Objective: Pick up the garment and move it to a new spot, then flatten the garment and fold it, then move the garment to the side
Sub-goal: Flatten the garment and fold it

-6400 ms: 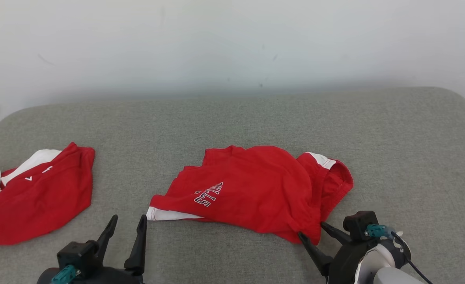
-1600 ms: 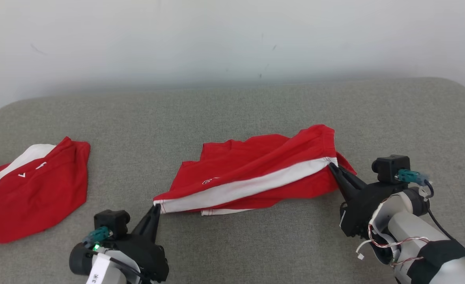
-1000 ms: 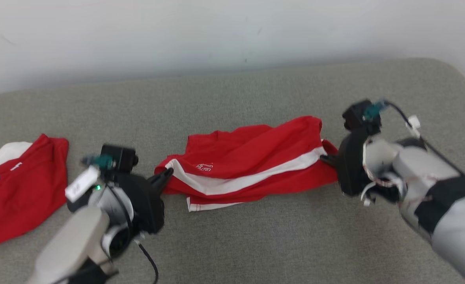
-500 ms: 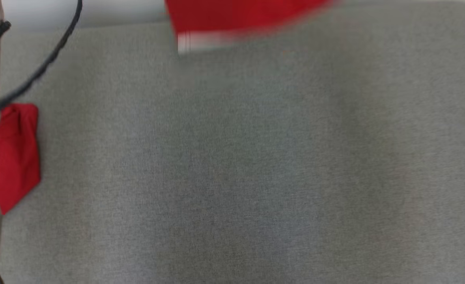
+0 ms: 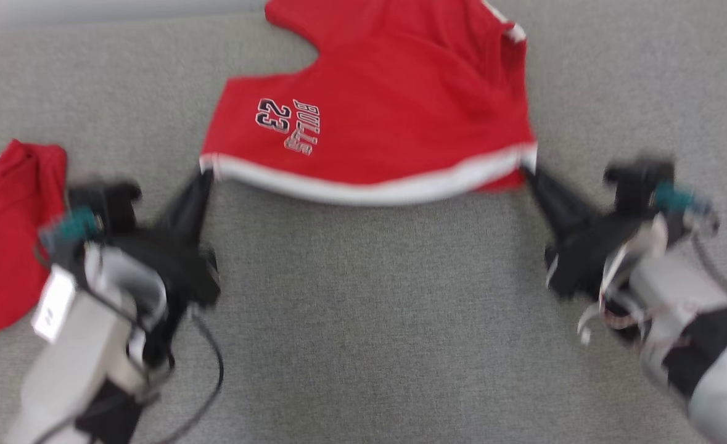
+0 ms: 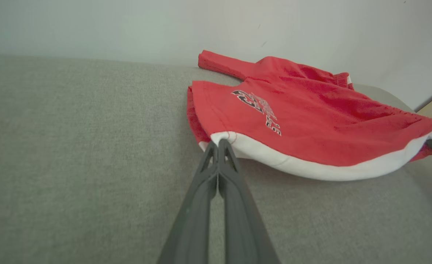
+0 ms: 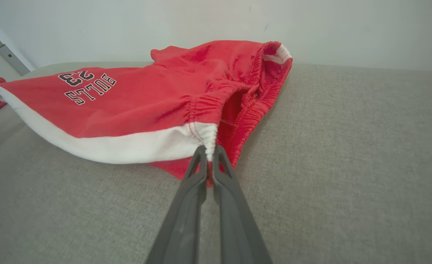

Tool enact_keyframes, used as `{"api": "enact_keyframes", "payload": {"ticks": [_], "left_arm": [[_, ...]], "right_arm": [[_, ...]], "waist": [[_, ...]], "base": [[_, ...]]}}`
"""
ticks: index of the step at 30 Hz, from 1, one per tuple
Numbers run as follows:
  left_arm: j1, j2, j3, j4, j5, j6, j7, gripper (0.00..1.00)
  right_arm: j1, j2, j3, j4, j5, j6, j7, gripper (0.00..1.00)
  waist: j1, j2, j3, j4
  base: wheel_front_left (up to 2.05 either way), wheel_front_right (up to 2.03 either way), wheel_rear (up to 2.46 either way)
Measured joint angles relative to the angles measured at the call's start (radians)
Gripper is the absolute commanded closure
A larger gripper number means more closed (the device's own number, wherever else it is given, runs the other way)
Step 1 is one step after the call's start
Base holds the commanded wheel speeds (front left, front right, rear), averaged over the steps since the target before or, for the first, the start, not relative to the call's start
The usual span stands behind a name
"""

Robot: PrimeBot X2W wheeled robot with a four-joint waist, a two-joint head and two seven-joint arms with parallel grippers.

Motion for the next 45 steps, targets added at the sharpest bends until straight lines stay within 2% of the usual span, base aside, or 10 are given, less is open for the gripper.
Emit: {"api": "enact_keyframes", "payload": {"ticks": [6, 16, 25, 36, 45], "left_arm": [[0.188, 0.047, -0.049, -0.013, 0.024, -0.008, -0.028, 1.0], [0.386, 0.044, -0.068, -0.009, 0.01, -0.007, -0.062, 1.0], [0.552, 0.043, -0.106, -0.04, 0.01, 0.023, -0.061, 1.0], [0.597, 0.058, -0.114, -0.078, 0.009, 0.048, -0.034, 1.0], [0.599, 0.053, -0.119, -0.077, 0.009, 0.064, -0.01, 1.0]], "right_arm": [[0.143, -0.027, 0.026, -0.037, 0.023, 0.004, -0.032, 1.0], [0.314, -0.081, 0.114, -0.056, 0.048, 0.006, -0.02, 1.0], [0.471, -0.1, 0.153, -0.084, 0.085, 0.006, 0.013, 1.0], [0.509, -0.117, 0.176, -0.109, 0.095, 0.002, 0.072, 1.0], [0.509, -0.114, 0.186, -0.114, 0.095, -0.024, 0.111, 1.0]], "waist": [[-0.0002, -0.0003, -0.074, 0.001], [-0.0003, -0.0003, -0.214, -0.01], [-0.0003, -0.0004, -0.337, -0.012], [-0.0001, -0.0004, -0.387, -0.008], [0.0, -0.0003, -0.392, -0.009]], "base": [[0.0, 0.0, 0.0], [0.0, 0.0, 0.0], [0.0, 0.0, 0.0], [0.0, 0.0, 0.0], [0.0, 0.0, 0.0]]}}
